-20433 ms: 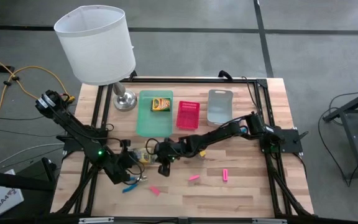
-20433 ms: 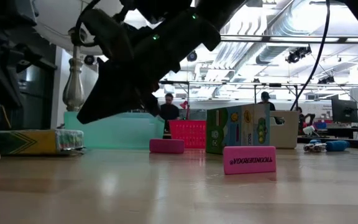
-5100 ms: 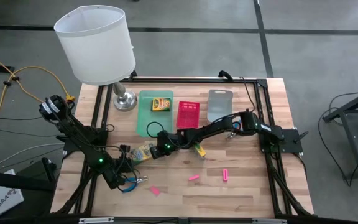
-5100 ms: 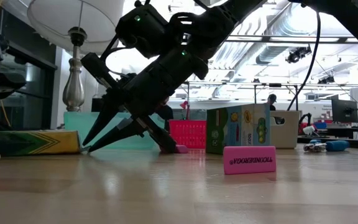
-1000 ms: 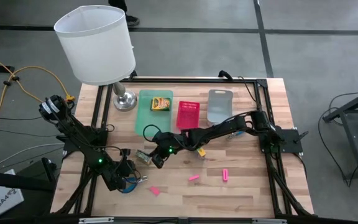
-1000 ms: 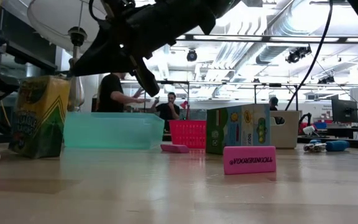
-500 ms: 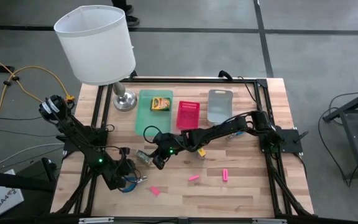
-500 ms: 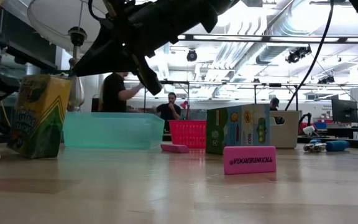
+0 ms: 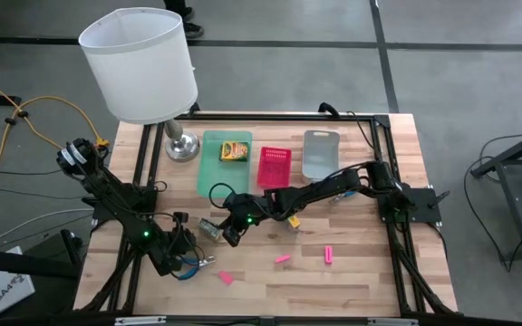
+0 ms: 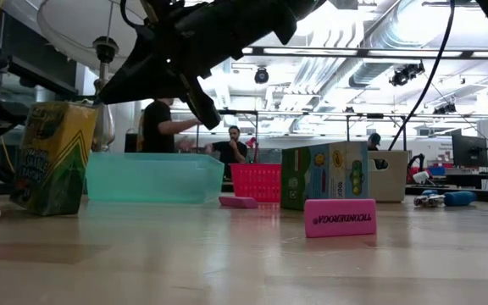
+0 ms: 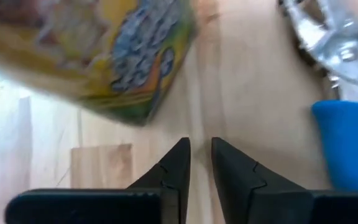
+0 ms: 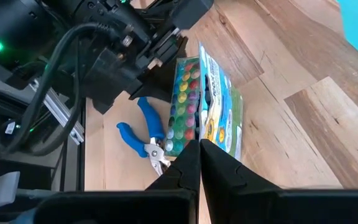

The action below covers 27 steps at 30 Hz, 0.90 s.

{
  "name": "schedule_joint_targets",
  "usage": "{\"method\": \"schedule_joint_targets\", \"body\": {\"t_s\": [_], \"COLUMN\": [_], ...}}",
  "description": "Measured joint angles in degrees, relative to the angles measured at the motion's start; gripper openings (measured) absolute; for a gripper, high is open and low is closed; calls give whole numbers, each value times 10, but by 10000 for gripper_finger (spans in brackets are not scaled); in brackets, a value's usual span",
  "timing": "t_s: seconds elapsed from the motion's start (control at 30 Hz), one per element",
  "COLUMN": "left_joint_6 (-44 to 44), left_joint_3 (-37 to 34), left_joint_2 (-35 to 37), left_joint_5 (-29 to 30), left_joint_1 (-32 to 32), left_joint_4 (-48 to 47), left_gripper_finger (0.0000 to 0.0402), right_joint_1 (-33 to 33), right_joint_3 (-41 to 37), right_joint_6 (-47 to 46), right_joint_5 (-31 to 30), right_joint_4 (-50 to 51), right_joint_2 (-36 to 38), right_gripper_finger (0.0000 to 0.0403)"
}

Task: Pick & Place School Supplies
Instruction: Put the yellow crayon box into the green bin

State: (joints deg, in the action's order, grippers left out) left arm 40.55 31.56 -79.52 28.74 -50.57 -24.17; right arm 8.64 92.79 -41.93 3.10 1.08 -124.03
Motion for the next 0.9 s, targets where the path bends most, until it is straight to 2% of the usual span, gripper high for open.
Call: {"method": "schedule_joint_targets", "body": {"t_s": [0.13, 0.3, 0.47, 0.73, 0.9], "left_joint_6": [27, 19, 10, -48, -80], "left_joint_3": [2, 14, 22, 22, 22], "left_joint_2": [1, 32, 110, 266, 327], "left_joint_5": [1, 1, 29, 80, 83], "left_joint_1": [0, 0, 0, 1, 12], "left_joint_4": [-39, -92, -141, -150, -154], "left_gripper_finger": [66, 61, 58, 58, 65], "right_joint_1": [0, 0, 0, 0, 0], "right_joint_3": [0, 0, 0, 0, -1], "right_joint_6": [0, 0, 0, 0, 0], "right_joint_5": [0, 0, 0, 3, 4], "right_joint_4": [0, 0, 0, 0, 0], "right_joint_2": [0, 0, 0, 0, 0], "right_gripper_finger": [3, 3, 3, 3, 3]}}
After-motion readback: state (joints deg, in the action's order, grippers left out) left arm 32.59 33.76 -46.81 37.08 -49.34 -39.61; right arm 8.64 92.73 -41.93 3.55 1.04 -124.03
